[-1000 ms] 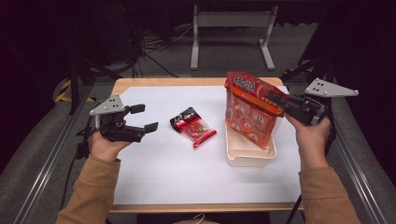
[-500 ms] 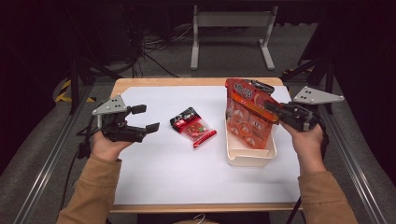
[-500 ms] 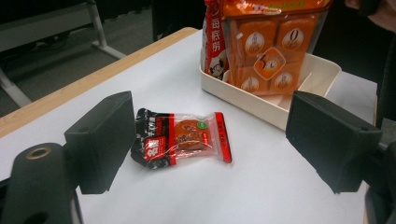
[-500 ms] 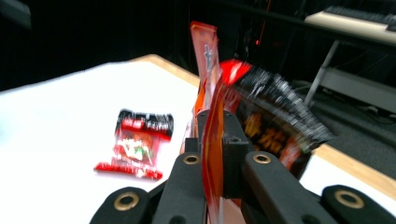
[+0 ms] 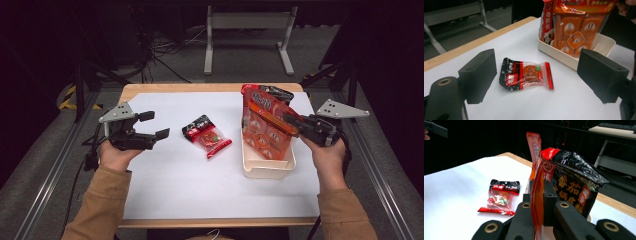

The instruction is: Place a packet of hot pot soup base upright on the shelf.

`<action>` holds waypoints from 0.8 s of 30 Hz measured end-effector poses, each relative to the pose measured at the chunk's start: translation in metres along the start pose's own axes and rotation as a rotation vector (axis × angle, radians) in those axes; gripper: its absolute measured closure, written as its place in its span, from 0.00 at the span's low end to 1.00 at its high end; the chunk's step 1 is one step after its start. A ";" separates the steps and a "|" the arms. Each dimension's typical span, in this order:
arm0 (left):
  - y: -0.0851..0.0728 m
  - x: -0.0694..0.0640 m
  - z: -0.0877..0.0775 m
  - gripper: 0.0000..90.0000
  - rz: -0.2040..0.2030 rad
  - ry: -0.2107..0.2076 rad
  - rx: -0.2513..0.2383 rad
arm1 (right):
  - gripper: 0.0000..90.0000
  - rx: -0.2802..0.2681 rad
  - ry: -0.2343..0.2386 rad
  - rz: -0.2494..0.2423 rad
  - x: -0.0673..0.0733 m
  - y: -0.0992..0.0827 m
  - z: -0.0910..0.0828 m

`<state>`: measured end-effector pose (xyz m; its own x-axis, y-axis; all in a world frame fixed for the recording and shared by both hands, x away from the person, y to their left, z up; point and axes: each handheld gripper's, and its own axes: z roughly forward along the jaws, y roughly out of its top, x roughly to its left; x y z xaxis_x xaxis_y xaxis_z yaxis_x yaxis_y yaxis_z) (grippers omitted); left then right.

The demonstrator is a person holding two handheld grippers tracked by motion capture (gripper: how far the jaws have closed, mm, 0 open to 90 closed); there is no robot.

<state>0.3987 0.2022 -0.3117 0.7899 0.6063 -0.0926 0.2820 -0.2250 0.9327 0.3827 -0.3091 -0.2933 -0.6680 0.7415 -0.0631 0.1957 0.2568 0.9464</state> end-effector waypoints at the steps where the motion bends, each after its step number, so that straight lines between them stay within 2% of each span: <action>1: -0.001 0.001 0.000 0.24 -0.002 0.001 -0.015 | 0.99 0.002 -0.001 0.004 0.000 -0.001 -0.001; 2: -0.001 0.001 0.000 0.26 -0.002 0.001 -0.015 | 0.99 0.002 -0.001 0.004 0.000 -0.001 -0.001; 3: -0.002 0.003 0.001 0.26 -0.019 -0.012 -0.017 | 0.99 0.006 -0.008 0.009 0.001 -0.004 -0.003; 9: -0.003 0.004 0.011 0.25 -0.015 -0.003 0.000 | 0.98 0.010 -0.021 0.007 0.002 -0.006 -0.007; 12: -0.004 0.004 0.016 0.24 -0.001 0.006 0.015 | 0.96 0.013 -0.038 -0.013 0.005 -0.006 -0.009; 14: -0.005 0.004 0.018 0.23 0.004 0.004 0.017 | 0.89 -0.010 -0.049 -0.018 0.005 -0.004 -0.013; 17: -0.005 0.001 0.021 0.26 0.077 0.025 0.027 | 0.79 -0.035 -0.043 0.012 0.004 -0.001 -0.021; 19: -0.005 0.000 0.023 0.26 0.085 0.022 0.034 | 0.71 -0.049 -0.042 0.027 0.004 0.000 -0.027; 24: -0.006 0.003 0.026 0.25 0.058 0.016 0.055 | 0.59 -0.066 -0.043 0.037 0.002 0.001 -0.038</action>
<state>0.4132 0.1857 -0.3267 0.7969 0.6032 -0.0325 0.2655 -0.3015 0.9158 0.3539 -0.3309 -0.2801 -0.6293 0.7761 -0.0397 0.1714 0.1885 0.9670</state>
